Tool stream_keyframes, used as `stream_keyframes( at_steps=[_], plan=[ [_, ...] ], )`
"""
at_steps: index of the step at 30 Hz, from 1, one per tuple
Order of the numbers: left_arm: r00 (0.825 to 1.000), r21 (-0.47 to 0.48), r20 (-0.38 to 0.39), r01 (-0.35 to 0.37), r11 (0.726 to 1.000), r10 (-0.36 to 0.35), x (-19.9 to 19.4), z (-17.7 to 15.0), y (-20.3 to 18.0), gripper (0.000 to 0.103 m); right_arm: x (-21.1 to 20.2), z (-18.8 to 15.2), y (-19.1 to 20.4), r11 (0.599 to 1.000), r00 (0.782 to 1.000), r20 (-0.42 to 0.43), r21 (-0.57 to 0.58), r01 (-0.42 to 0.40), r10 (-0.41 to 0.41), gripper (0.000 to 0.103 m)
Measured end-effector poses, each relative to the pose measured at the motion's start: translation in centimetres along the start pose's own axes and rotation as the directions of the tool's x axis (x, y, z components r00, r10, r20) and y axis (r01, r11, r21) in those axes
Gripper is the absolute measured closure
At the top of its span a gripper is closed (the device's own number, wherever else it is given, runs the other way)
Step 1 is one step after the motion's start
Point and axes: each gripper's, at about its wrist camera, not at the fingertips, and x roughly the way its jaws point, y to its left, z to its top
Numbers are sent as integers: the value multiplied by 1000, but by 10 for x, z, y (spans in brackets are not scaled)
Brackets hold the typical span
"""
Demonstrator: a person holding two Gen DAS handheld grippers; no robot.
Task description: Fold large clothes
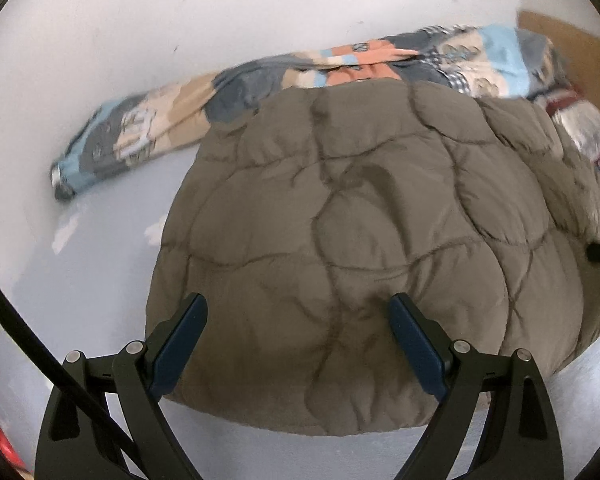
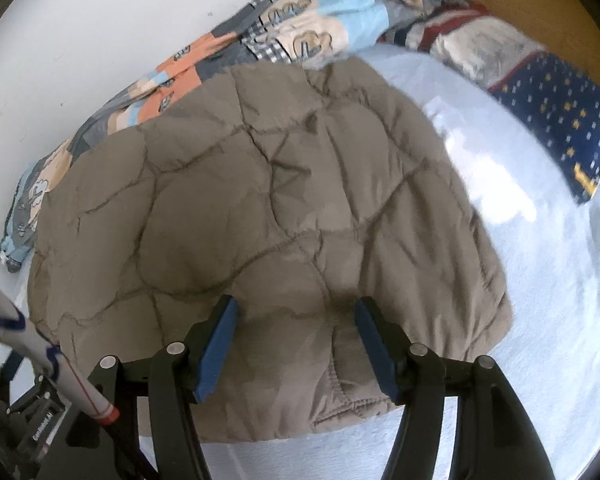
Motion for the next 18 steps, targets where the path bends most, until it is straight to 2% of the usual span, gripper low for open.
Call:
stream_keyframes(
  at_steps=[3, 9, 13, 15, 18],
  plan=[
    [999, -87, -32, 6, 996, -9, 0, 0, 22, 12, -1, -1, -4, 1000, 1000, -11, 16, -17, 17, 36],
    [992, -244, -121, 3, 970, -34, 7, -12, 66, 12, -17, -1, -16, 999, 999, 34, 48, -23, 21, 36],
    [966, -313, -221, 59, 948, -133, 22, -23, 82, 12, -8, -2, -30, 995, 999, -17, 90, -39, 41, 34],
    [959, -360, -223, 84, 929, -173, 16, -25, 93, 12, -2, -2, -36, 992, 996, -53, 110, -59, 65, 34],
    [948, -437, -199, 140, 888, -247, 3, -28, 113, 12, -18, -1, -43, 983, 993, -23, 150, -111, 116, 34]
  ],
)
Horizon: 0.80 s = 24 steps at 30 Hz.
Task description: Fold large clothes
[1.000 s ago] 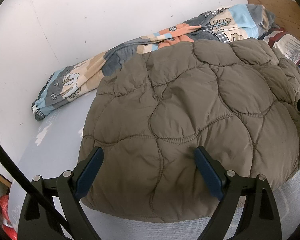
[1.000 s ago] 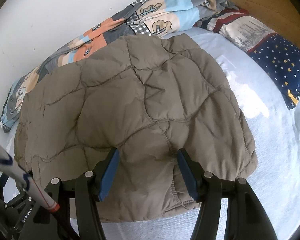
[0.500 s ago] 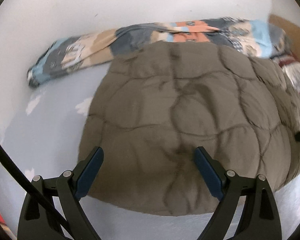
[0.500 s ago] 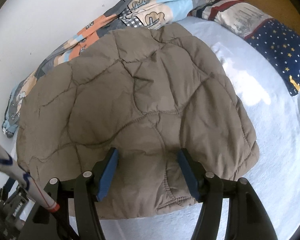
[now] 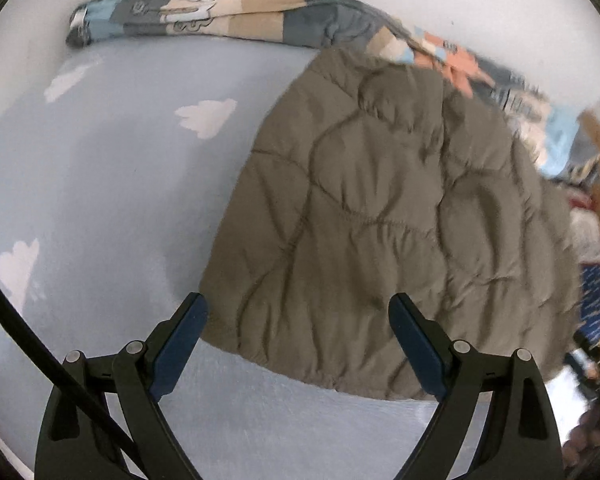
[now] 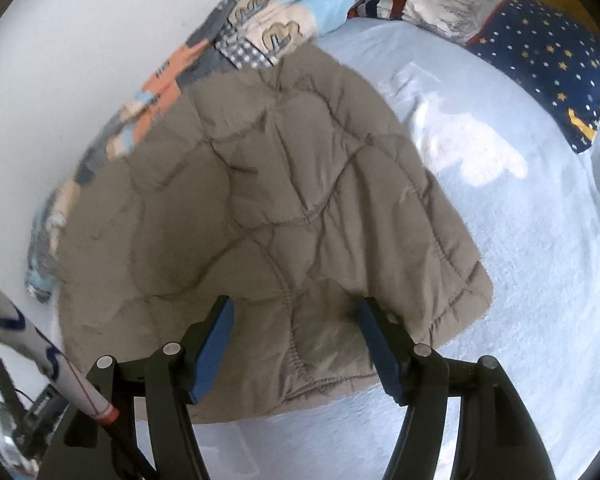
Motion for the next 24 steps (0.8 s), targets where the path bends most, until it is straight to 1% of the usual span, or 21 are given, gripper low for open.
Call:
stream_keyframes(
  at_steps=[1, 2, 4, 5, 6, 7, 9, 11, 12, 15, 18, 21, 22, 24],
  plan=[
    [1000, -31, -7, 25, 999, -25, -5, 0, 6, 12, -9, 1, -2, 1000, 1000, 17, 7, -20, 20, 34],
    [998, -77, -18, 60, 995, -62, -10, -1, 18, 12, -16, 0, -5, 1000, 999, 30, 13, -22, 22, 34],
    [993, -143, -40, 103, 984, -110, -15, -3, 33, 12, -29, -5, -14, 999, 998, 58, 39, -16, 14, 32],
    [988, -193, -51, 130, 973, -142, -16, -4, 45, 12, -36, -7, -24, 998, 997, 72, 66, -17, 12, 30],
    [981, -246, -58, 164, 955, -184, -17, -7, 57, 12, -41, -9, -34, 995, 997, 78, 95, -18, 10, 29],
    [971, -298, -61, 202, 933, -230, -18, -9, 68, 12, -45, -11, -45, 992, 997, 79, 125, -18, 8, 28],
    [941, -406, -57, 284, 869, -334, -14, -17, 90, 12, -49, -14, -63, 983, 997, 80, 184, -24, 10, 27],
    [910, -489, -45, 339, 804, -411, -10, -26, 106, 12, -52, -18, -82, 966, 997, 80, 253, -42, 22, 27],
    [898, -514, -33, 361, 778, -438, -8, -29, 110, 12, -53, -19, -89, 959, 996, 81, 280, -53, 31, 27],
    [877, -553, -2, 400, 731, -481, -2, -29, 114, 12, -55, -24, -111, 922, 992, 95, 371, -109, 79, 26],
    [851, -588, 31, 440, 679, -524, 9, -30, 112, 12, -46, -26, -126, 874, 984, 96, 452, -176, 149, 26],
    [840, -607, 32, 446, 658, -541, 26, -29, 103, 12, -34, -28, -129, 838, 973, 91, 495, -230, 213, 26],
    [840, -608, 31, 446, 657, -541, 31, -28, 98, 12, -31, -28, -129, 831, 970, 86, 502, -239, 227, 26],
    [847, -604, 39, 443, 663, -530, 38, -29, 90, 12, -21, -27, -128, 812, 962, 76, 520, -263, 263, 25]
  ],
)
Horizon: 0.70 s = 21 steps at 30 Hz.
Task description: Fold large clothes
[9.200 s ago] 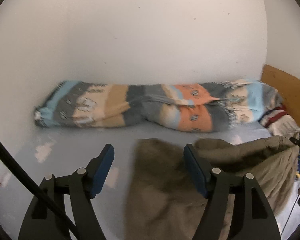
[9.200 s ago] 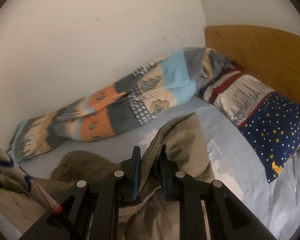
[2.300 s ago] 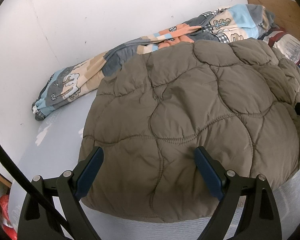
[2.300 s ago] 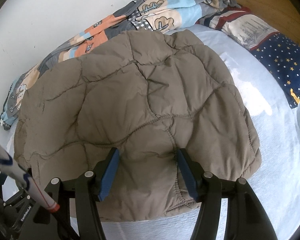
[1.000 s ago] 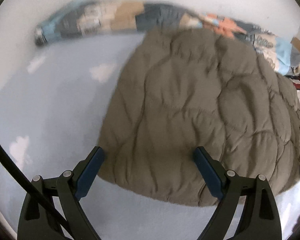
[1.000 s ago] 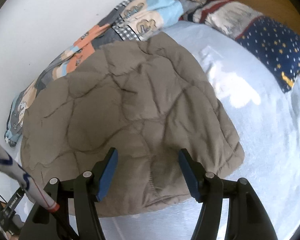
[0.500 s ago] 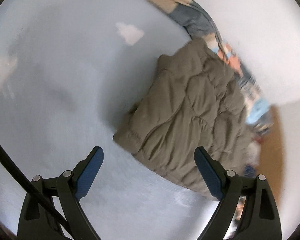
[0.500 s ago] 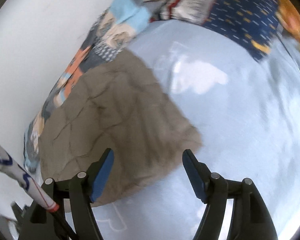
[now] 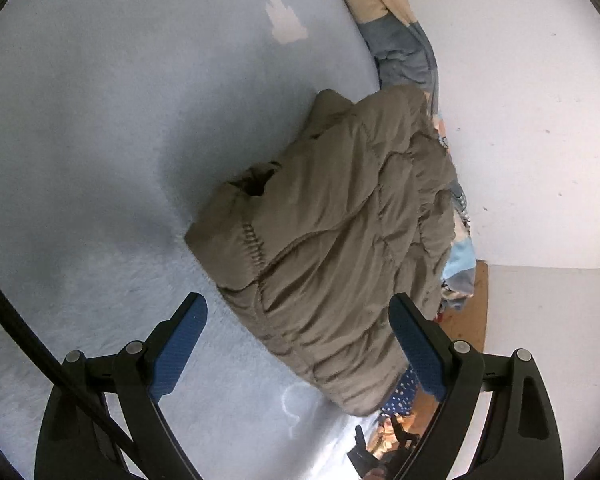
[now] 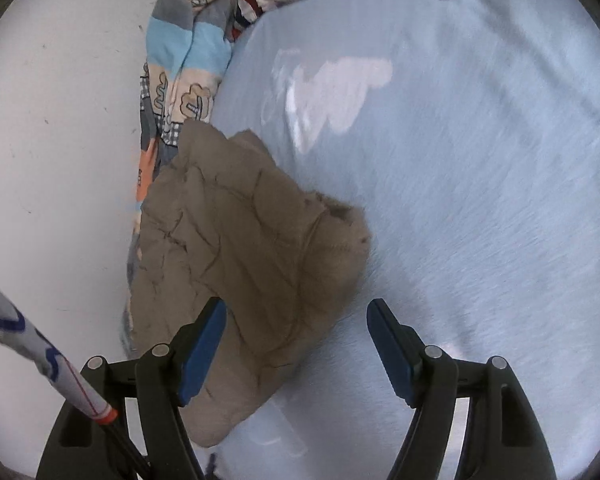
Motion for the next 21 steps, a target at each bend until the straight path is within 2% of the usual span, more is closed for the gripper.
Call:
stream_keyframes(
  at_steps=[8, 11, 13, 14, 15, 17, 18, 19, 20, 21],
  plan=[
    [998, 47, 39, -43, 998, 41, 31, -1, -2, 12, 32, -8, -4, 999, 1000, -11, 44, -17, 17, 25],
    [998, 60, 62, -34, 998, 30, 38, 5, 0, 12, 44, -6, -3, 1000, 1000, 6, 29, -11, 11, 23],
    [995, 114, 86, -67, 991, 57, 43, 7, -8, 12, 52, -1, -7, 1000, 1000, 25, 25, -10, 9, 23],
    [992, 139, 99, -89, 986, 76, 44, 6, -13, 17, 57, 2, -7, 1000, 999, 29, 15, -17, 17, 25],
    [986, 183, 120, -135, 974, 114, 47, 6, -20, 19, 59, 4, -5, 1000, 999, 32, -7, -8, 8, 37],
    [963, 297, 178, -249, 922, 203, 47, -1, -42, 31, 58, 3, 7, 996, 997, 60, -72, 53, -49, 52],
    [946, 361, 217, -309, 880, 243, 46, -6, -54, 34, 56, 3, 18, 988, 993, 78, -125, 93, -84, 59],
    [926, 415, 259, -364, 834, 276, 47, -12, -66, 38, 54, 2, 32, 968, 986, 101, -198, 154, -136, 61],
    [901, 467, 306, -424, 776, 309, 48, -20, -79, 39, 52, -2, 49, 929, 971, 141, -291, 228, -195, 65],
    [879, 497, 342, -469, 730, 332, 49, -26, -87, 40, 51, -6, 62, 893, 957, 175, -353, 281, -232, 67]
  ],
)
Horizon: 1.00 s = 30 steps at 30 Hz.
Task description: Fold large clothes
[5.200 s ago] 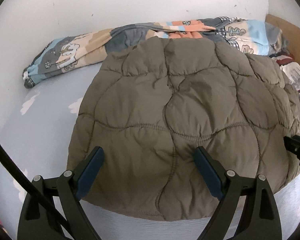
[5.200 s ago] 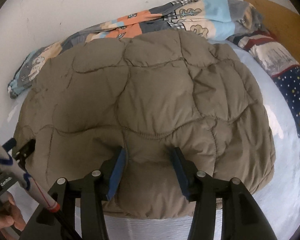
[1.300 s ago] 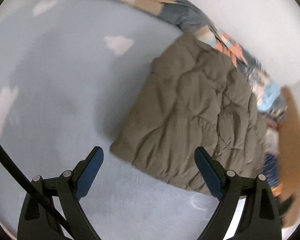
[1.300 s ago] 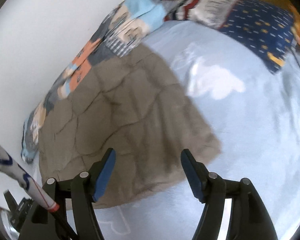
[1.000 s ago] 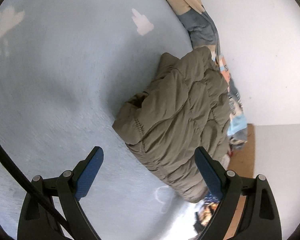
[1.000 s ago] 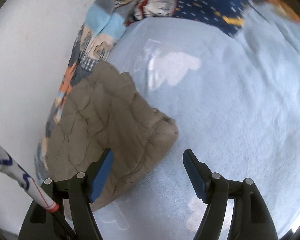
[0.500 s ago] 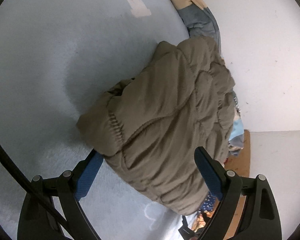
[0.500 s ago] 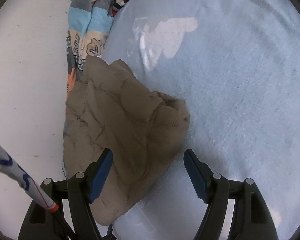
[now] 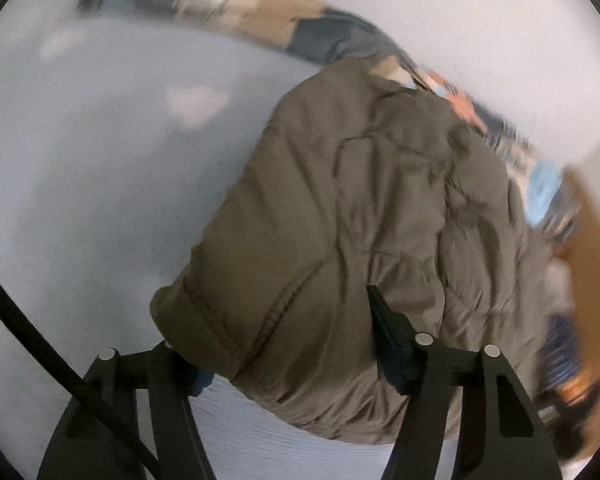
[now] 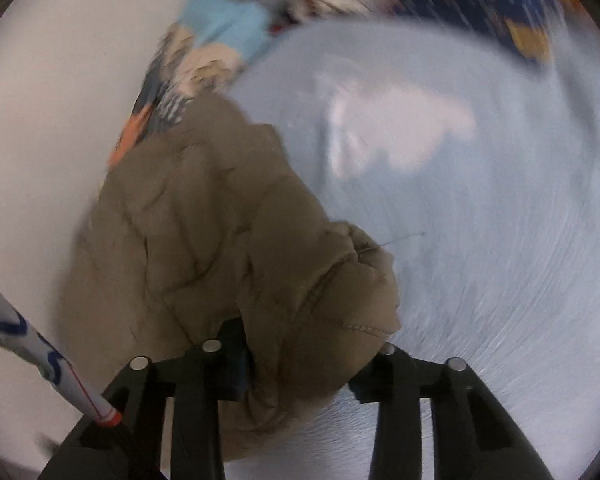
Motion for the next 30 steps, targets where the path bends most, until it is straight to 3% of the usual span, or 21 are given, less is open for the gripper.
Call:
stream_keyframes(
  at_steps=[2, 4, 10, 15, 19, 25, 30],
  plan=[
    [996, 104, 45, -78, 992, 74, -6, -2, -17, 42, -8, -1, 25, 984, 994, 50, -146, 104, -97, 68],
    [991, 164, 74, -119, 979, 108, -10, -4, -27, 44, -14, -6, 47, 942, 979, 114, -274, 195, -169, 69],
    [983, 252, 133, -160, 954, 129, -29, -9, -39, 46, -30, -17, 74, 841, 946, 232, -445, 309, -225, 71],
    [981, 275, 152, -158, 948, 120, -51, -15, -41, 47, -55, -21, 81, 818, 944, 267, -488, 304, -191, 72],
    [980, 295, 166, -159, 942, 113, -85, -31, -37, 47, -80, -32, 85, 776, 940, 298, -549, 310, -165, 72],
    [986, 279, 151, -106, 954, 65, -136, -74, -16, 47, -129, -53, 67, 798, 961, 256, -557, 232, -101, 72],
    [990, 282, 120, -108, 953, 76, -147, -113, 4, 47, -156, -81, 38, 823, 974, 210, -535, 188, -87, 72]
  ],
)
